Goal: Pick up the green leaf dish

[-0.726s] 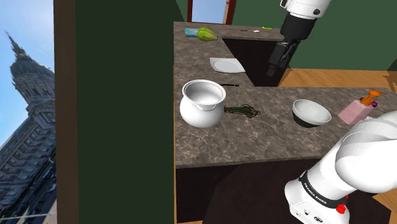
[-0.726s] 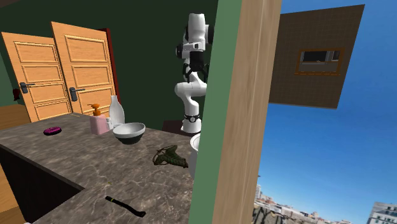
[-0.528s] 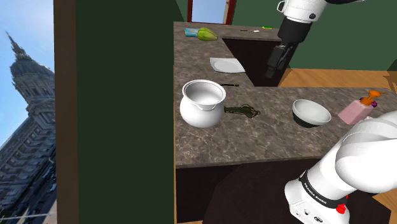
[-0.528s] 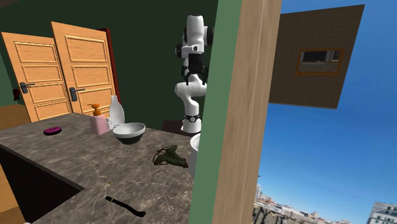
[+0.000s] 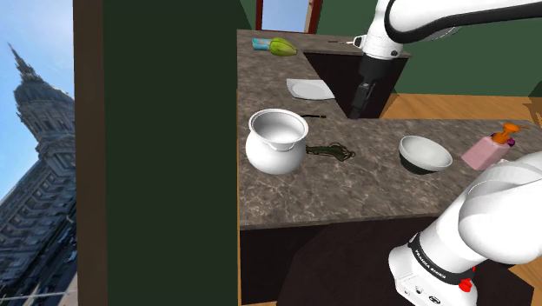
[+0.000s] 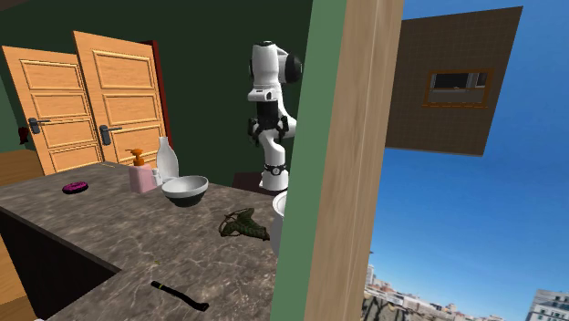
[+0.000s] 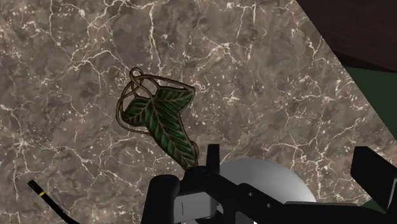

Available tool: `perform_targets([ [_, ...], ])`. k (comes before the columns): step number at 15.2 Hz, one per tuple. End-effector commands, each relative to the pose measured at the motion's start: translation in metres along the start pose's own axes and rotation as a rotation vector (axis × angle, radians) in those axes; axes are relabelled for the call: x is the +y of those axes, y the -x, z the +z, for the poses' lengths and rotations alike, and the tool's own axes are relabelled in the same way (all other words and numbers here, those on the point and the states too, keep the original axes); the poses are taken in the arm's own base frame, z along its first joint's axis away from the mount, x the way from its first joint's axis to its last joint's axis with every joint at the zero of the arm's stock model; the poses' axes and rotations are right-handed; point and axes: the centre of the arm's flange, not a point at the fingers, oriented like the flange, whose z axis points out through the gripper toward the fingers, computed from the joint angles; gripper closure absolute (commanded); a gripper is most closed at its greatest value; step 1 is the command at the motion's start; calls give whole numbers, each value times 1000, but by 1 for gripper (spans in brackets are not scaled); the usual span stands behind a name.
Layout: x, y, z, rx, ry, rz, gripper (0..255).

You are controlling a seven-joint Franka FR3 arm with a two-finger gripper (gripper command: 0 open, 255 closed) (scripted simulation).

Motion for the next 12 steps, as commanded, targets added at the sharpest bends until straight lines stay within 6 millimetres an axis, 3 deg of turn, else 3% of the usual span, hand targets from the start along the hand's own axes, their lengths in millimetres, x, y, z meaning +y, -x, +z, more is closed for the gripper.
perform_targets([
  [1, 16, -10, 22, -14, -11, -43, 0],
  [12, 93, -75, 140, -94, -78, -264, 0],
])
